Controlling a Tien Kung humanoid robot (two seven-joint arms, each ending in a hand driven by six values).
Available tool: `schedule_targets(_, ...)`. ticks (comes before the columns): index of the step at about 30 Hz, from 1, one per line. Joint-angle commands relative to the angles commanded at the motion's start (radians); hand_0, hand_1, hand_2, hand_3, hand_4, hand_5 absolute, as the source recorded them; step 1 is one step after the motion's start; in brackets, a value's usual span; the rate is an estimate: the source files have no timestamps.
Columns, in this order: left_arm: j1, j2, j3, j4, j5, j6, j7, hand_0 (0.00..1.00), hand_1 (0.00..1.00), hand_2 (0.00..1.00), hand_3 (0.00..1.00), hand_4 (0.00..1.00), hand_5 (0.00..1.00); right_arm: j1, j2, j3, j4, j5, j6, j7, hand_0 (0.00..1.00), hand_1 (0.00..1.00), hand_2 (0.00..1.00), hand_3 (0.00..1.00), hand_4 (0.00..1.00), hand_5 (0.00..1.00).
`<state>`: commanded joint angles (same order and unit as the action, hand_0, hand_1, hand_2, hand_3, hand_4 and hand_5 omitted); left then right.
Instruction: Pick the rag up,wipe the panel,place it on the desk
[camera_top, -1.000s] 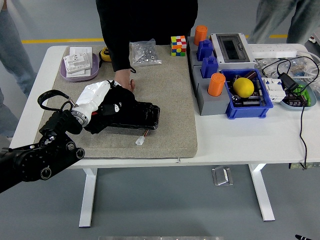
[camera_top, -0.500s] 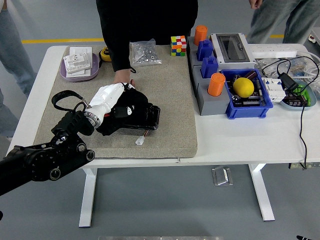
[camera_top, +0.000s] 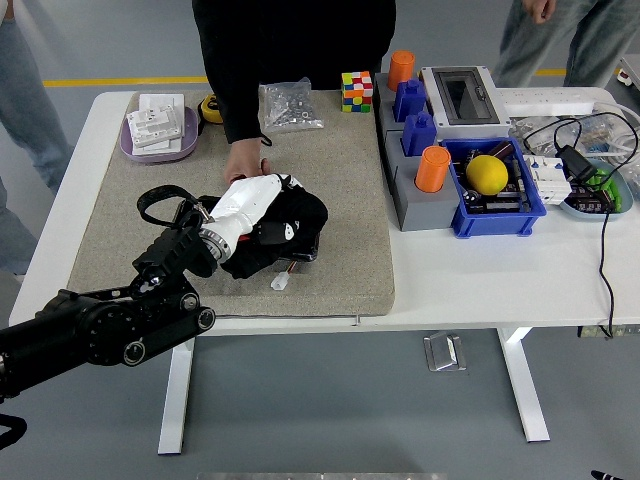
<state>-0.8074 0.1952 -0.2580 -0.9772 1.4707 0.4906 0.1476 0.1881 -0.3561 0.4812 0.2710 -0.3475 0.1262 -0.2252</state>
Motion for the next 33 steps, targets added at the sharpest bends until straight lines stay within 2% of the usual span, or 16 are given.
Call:
schedule_targets(7, 0.000, -0.024, 0.013, 0.000, -0.001, 0.001, 0.001, 0.297, 0.174, 0.669, 0.668, 0.355, 0.002, -0.003, -0.001, -0.006, -0.003, 0.004, 0.003, -0.002, 0.782, 0.643, 0.713, 0.665, 0.998, 0.554)
schedule_targets(13, -0.003, -0.026, 0.010, -0.001, 0.000, 0.001, 0.001, 0.297, 0.174, 0.669, 0.668, 0.356, 0.002, -0.002, 0.000, -0.006, -0.003, 0.004, 0.002, -0.002, 0.782, 0.643, 0.713, 0.665, 0.998, 0.554)
schedule_targets(33, 0.008, 0.032, -0.034, 0.029, 0.011, 0.005, -0.003, 0.298, 0.174, 0.669, 0.668, 0.355, 0.002, -0.007, 0.008, 0.011, -0.005, 0.001, -0.001, -0.003, 0.782, 0.643, 0.713, 0.665, 0.998, 0.554)
